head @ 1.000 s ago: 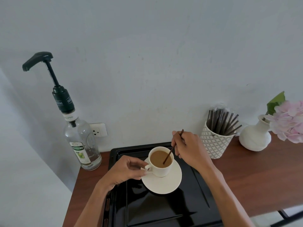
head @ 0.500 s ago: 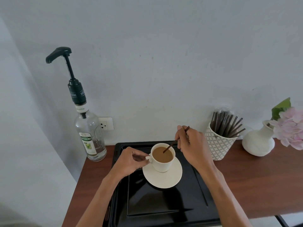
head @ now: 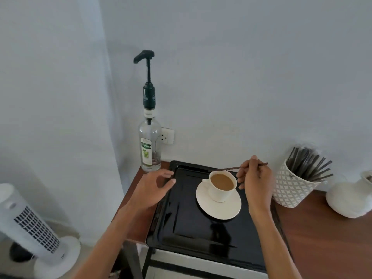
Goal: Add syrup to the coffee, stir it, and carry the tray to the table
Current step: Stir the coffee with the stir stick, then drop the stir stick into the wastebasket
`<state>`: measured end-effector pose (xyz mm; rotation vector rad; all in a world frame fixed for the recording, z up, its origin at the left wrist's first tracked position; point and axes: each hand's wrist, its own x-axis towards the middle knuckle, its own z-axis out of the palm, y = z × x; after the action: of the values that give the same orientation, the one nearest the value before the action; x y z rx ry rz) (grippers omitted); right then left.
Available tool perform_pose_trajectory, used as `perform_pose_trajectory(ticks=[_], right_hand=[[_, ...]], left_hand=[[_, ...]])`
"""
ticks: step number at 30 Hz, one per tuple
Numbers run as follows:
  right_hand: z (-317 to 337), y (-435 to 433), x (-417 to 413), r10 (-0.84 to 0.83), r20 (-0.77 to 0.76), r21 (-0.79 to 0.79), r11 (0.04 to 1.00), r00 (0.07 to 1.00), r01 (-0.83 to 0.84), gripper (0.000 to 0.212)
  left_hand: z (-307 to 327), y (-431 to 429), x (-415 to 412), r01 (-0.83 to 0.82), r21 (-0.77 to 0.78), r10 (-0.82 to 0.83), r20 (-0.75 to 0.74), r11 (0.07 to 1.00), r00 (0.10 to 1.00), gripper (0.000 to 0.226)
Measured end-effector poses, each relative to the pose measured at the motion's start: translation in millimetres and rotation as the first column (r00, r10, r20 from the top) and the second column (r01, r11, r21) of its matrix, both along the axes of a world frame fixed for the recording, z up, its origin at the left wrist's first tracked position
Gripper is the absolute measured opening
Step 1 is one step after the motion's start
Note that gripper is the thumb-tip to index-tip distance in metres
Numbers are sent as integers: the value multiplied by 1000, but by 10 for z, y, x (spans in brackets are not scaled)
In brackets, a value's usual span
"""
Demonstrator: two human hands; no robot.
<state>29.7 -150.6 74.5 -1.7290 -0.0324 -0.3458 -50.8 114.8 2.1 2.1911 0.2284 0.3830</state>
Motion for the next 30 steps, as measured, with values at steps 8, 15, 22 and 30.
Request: perform_pose_trajectory(ticks=[8,15,22,30], right_hand=[[-287,658,-590,241,-170,187,960,956,-209,46],[-437,1335,-1100,361,-250,233,923,898,-306,46],[-550,2187,-1451,357,-264,131,934,896,-334,44],[-918,3285,-1856,263,-278,-101,948,924,-300,38]], left_hand=[[-57,493,-1002,-323,204,330,2,924,944,41],[-104,1071,-1785,-399,348,444,-56,848,894,54],[-287,1874,-2051,-330,457,410,-86,826,908,62],[-865,2819,-1788,-107,551,232,-161,828,959,66]])
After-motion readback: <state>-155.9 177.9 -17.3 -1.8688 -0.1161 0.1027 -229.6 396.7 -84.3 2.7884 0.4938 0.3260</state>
